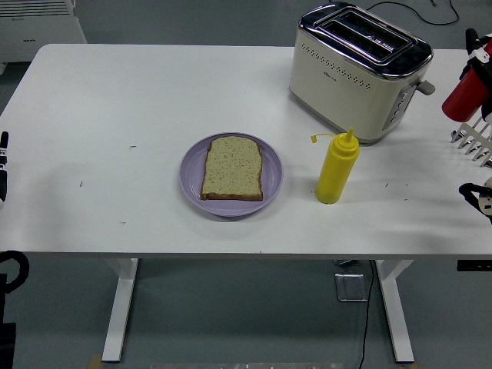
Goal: Pick up the cup,pour liquid into bread,place the cup on the desk
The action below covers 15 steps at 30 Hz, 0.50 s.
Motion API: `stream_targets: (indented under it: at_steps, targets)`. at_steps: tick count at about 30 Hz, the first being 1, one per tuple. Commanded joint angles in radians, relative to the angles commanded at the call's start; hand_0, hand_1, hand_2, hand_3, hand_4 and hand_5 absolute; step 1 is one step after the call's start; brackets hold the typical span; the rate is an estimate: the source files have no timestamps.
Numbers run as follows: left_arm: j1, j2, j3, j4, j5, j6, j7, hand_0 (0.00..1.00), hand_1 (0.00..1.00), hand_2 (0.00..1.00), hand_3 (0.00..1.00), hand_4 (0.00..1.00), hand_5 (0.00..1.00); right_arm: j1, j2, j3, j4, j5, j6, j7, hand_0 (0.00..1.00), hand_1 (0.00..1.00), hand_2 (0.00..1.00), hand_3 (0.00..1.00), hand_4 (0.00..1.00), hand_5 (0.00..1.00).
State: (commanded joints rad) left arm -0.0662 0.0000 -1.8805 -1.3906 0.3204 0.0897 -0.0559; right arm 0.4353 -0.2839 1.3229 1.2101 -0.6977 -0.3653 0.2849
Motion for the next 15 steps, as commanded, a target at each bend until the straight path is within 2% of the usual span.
stream_targets:
  at_steps: [1,7,12,13,15]
  targets:
    - [0.000,0.000,0.000,0.000,0.000,0.000,0.000,0.782,0.738,0.729,0.680,0.567,0.998,-0.011,0.000,0.002,-0.010,0.009,-0.001,0.007,0.136,0.103,0.240,0.306,0.736,0.182]
    - [-0.001,0.000,0.001,0.000,0.000,0.000,0.000,0.783,0.738,0.728,0.679,0.566,0.998,-0.054,0.003,-0.022,-0.060,-0.027,-0.005,0.023,0.137,0.103,0.238,0.304,0.732,0.192]
    - [-0.002,0.000,0.002,0.000,0.000,0.000,0.000,0.783,0.738,0.728,0.679,0.566,0.998,-0.077,0.012,-0.090,-0.081,-0.024,-0.026,0.073,0.137,0.103,0.238,0.304,0.732,0.192]
    - [-0.002,0.000,0.002,0.000,0.001,0.000,0.000,0.783,0.738,0.728,0.680,0.566,0.998,-0.081,0.016,-0.110,-0.084,-0.025,-0.033,0.089,0.190,0.158,0.263,0.307,0.733,0.204]
    - [-0.002,0.000,0.002,0.000,0.001,0.000,0.000,0.783,0.738,0.728,0.680,0.566,0.998,-0.086,0.021,-0.140,-0.089,-0.032,-0.045,0.113,0.190,0.158,0.263,0.307,0.733,0.204]
